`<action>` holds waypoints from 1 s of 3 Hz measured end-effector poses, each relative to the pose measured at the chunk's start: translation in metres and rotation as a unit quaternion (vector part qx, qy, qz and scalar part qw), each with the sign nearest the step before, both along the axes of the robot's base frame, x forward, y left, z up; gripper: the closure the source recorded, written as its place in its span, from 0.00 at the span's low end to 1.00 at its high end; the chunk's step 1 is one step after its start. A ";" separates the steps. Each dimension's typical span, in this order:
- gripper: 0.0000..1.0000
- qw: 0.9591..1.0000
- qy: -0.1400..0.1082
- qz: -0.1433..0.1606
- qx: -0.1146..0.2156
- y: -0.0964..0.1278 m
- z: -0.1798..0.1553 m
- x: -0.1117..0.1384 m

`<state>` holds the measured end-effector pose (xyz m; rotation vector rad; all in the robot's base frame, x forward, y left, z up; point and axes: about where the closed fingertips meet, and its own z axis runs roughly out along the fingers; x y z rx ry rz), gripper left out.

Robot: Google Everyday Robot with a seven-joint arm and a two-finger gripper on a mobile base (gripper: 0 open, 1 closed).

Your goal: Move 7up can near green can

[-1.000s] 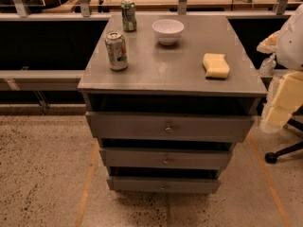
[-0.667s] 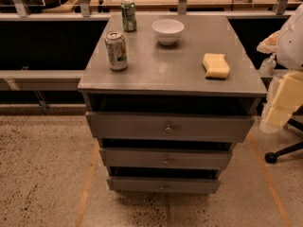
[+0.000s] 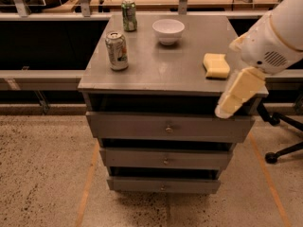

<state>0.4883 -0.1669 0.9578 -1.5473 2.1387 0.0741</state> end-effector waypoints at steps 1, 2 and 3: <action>0.00 0.995 -0.016 -0.019 0.093 0.036 -0.011 0.033; 0.00 0.982 -0.040 -0.018 0.183 0.070 -0.016 0.064; 0.00 0.978 -0.055 -0.021 0.202 0.078 -0.009 0.073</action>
Offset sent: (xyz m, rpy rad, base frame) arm 0.1105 0.1098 -0.0129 0.6327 -0.1720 -0.0319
